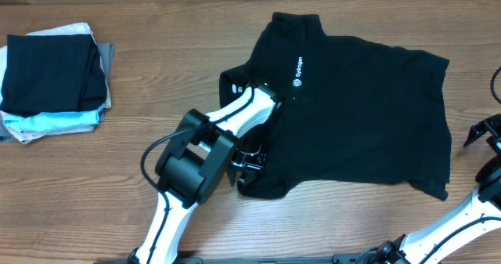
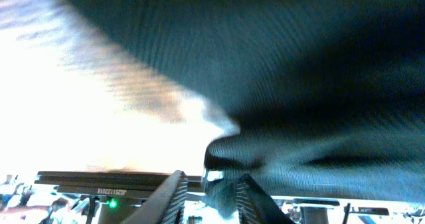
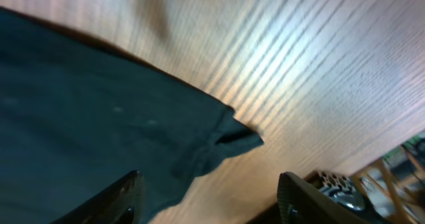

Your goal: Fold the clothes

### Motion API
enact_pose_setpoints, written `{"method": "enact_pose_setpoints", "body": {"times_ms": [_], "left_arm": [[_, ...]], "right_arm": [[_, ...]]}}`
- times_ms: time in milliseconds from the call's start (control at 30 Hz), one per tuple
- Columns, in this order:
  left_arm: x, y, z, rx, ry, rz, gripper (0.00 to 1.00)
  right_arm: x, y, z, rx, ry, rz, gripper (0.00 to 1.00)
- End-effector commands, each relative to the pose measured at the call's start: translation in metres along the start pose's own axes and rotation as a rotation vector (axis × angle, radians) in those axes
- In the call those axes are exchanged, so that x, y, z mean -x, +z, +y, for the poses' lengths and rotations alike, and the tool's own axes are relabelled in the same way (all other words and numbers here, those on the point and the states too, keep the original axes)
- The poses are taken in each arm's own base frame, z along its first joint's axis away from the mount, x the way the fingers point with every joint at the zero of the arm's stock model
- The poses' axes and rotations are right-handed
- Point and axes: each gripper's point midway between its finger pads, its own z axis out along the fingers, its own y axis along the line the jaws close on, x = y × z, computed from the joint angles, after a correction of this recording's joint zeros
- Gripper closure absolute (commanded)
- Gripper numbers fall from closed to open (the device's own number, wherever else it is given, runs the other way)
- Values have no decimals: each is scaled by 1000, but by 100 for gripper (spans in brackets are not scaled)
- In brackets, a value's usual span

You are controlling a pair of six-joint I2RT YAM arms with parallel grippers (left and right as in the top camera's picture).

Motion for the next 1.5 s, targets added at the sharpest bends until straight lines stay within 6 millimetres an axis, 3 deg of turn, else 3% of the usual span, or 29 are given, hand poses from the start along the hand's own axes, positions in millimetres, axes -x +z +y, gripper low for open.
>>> {"method": "enact_pose_setpoints", "body": {"times_ms": [0, 167, 333, 400, 467, 633, 733, 900, 1033, 1233, 1467], "left_arm": [[-8, -53, -1, -61, 16, -184, 67], [-15, -136, -7, -151, 48, -465, 63], [-12, -224, -10, -191, 92, -815, 61], [-3, -244, 0, -130, 92, -914, 61], [8, -250, 18, -49, 52, -960, 61], [47, -236, 60, -33, -86, -900, 65], [79, -221, 77, -119, -122, -841, 76], [124, -190, 81, -258, -85, -746, 86], [149, -160, 76, -289, -67, -666, 90], [179, -131, 57, -344, -39, -614, 94], [200, -104, 60, -337, -93, -570, 94]], "right_arm": [[0, -37, 11, 80, -24, -110, 31], [-20, -57, 68, 360, -297, -83, 34], [-29, -60, 91, 401, -377, -86, 36], [-34, -59, 99, 395, -401, -87, 36], [-38, -57, 104, 377, -422, -88, 36], [-47, -55, 116, 355, -464, -85, 35], [-51, -54, 121, 337, -485, -88, 34], [-51, -53, 126, 329, -501, -101, 34], [-51, -53, 126, 329, -501, -102, 33], [-49, -53, 127, 333, -503, -112, 32], [-49, -53, 127, 332, -503, -112, 32]]}}
